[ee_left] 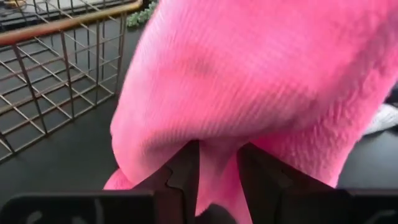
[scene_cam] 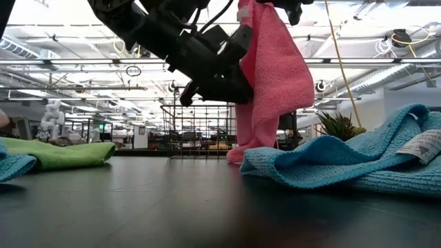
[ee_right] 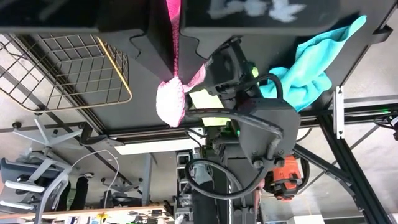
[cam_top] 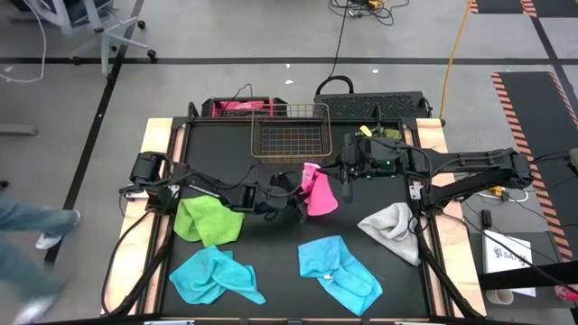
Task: Fold microfiber towels
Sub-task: Fold the pink microfiber cloth
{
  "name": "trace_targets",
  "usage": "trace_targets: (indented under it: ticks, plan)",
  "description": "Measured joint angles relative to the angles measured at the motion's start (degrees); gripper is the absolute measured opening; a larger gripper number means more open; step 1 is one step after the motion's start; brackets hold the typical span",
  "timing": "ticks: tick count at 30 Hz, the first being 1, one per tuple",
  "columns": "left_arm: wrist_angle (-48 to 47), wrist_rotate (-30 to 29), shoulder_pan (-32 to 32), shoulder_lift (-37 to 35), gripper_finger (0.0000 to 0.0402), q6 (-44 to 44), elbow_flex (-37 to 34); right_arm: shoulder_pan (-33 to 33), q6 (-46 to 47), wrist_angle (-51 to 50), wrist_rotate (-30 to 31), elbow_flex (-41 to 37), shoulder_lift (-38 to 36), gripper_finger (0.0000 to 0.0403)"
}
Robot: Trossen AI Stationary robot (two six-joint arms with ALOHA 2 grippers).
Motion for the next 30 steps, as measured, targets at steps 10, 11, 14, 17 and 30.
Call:
trace_targets:
  ticks: [10,11,14,17,30]
  plan:
    - [-10.35,1.67,-1.46,-7.81,0.0004,1.31,-0.02,-0.01,0.0,-0.54,0.0,0.0,-0.01,0.0]
    - [-12.24,0.31,-1.73,-9.45,0.0004,1.41,-0.02,0.0,0.0,-0.81,0.0,0.0,-0.01,0.0]
    - [-22.35,-2.59,-2.27,-15.44,0.0003,1.67,0.0,0.0,-0.01,-1.5,0.0,0.0,-0.01,0.0]
    - [-30.98,-2.93,-2.34,-21.01,0.0002,1.14,0.0,0.01,0.0,-1.75,0.0,0.0,-0.01,0.0]
    - [-41.92,-3.03,-2.34,-36.29,0.0001,0.22,-0.05,0.01,4.08,-1.9,-1.66,-0.02,-0.01,0.0]
